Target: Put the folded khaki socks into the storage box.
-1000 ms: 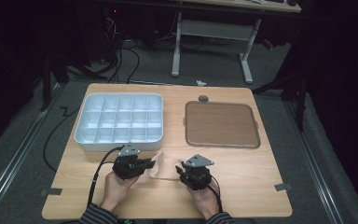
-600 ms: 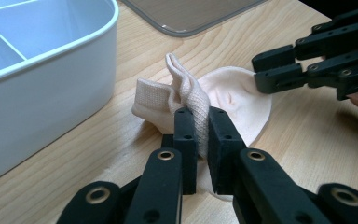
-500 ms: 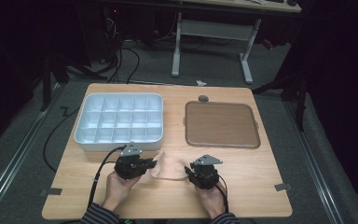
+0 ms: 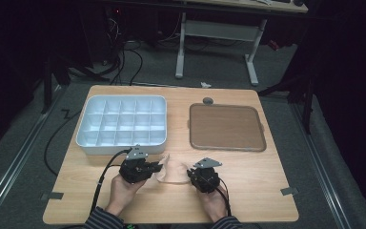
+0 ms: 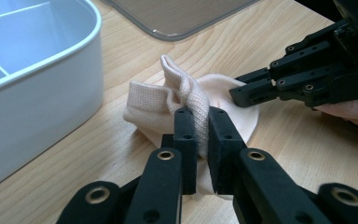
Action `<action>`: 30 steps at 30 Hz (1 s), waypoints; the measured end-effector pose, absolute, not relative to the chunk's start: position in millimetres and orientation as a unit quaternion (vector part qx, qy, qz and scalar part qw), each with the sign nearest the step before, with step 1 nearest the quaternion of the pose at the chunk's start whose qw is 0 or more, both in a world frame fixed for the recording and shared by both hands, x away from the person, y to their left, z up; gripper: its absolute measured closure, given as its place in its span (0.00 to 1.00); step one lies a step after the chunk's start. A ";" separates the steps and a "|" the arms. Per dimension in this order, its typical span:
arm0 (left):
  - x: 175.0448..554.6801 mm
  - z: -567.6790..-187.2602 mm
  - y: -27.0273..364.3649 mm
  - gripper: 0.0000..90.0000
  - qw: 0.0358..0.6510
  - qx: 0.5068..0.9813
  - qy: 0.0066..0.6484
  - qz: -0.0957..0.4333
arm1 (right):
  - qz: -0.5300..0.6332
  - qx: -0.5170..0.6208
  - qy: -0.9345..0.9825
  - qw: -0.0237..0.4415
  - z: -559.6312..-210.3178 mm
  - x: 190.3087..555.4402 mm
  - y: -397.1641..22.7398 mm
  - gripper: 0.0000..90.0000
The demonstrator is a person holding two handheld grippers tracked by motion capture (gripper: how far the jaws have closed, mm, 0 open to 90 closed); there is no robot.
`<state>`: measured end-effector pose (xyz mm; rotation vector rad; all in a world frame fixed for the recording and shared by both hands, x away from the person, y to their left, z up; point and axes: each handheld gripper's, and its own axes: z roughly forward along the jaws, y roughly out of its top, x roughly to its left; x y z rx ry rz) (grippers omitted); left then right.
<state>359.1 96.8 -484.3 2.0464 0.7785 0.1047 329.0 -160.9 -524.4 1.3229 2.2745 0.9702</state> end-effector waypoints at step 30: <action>363.1 -488.0 80.0 0.93 0.453 0.836 0.310 0.026 | 0.348 0.442 0.810 0.164 -526.4 330.8 -152.1 0.93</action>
